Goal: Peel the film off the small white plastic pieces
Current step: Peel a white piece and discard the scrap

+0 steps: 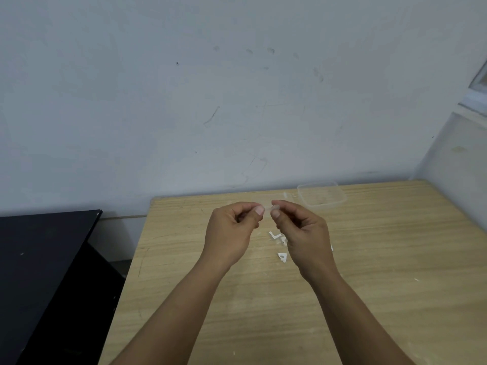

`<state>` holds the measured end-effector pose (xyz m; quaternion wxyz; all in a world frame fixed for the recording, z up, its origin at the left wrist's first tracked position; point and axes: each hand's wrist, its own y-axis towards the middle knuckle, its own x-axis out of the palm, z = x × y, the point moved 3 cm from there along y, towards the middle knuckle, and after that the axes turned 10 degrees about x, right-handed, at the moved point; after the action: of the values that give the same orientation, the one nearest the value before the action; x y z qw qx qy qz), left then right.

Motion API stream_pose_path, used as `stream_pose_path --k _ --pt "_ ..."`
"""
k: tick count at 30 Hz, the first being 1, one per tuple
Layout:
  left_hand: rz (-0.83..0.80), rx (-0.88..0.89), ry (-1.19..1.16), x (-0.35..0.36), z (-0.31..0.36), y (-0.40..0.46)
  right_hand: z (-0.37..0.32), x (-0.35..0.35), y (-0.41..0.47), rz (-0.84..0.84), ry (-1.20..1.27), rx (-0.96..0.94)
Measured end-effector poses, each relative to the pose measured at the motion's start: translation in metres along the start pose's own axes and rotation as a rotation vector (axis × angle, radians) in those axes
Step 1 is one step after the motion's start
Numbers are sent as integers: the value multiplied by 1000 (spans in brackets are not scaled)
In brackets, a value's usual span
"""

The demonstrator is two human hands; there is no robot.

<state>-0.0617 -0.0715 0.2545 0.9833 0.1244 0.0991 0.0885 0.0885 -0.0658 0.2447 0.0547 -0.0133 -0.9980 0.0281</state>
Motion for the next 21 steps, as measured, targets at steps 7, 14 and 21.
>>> stream_pose_path --k 7,14,21 --pt "-91 52 60 6 -1 -2 -1 -4 1 30 -11 13" --pt "3 97 39 9 0 -1 1 -3 0 39 33 29" --pt "34 107 -47 7 5 -1 4 -3 0 15 35 88"
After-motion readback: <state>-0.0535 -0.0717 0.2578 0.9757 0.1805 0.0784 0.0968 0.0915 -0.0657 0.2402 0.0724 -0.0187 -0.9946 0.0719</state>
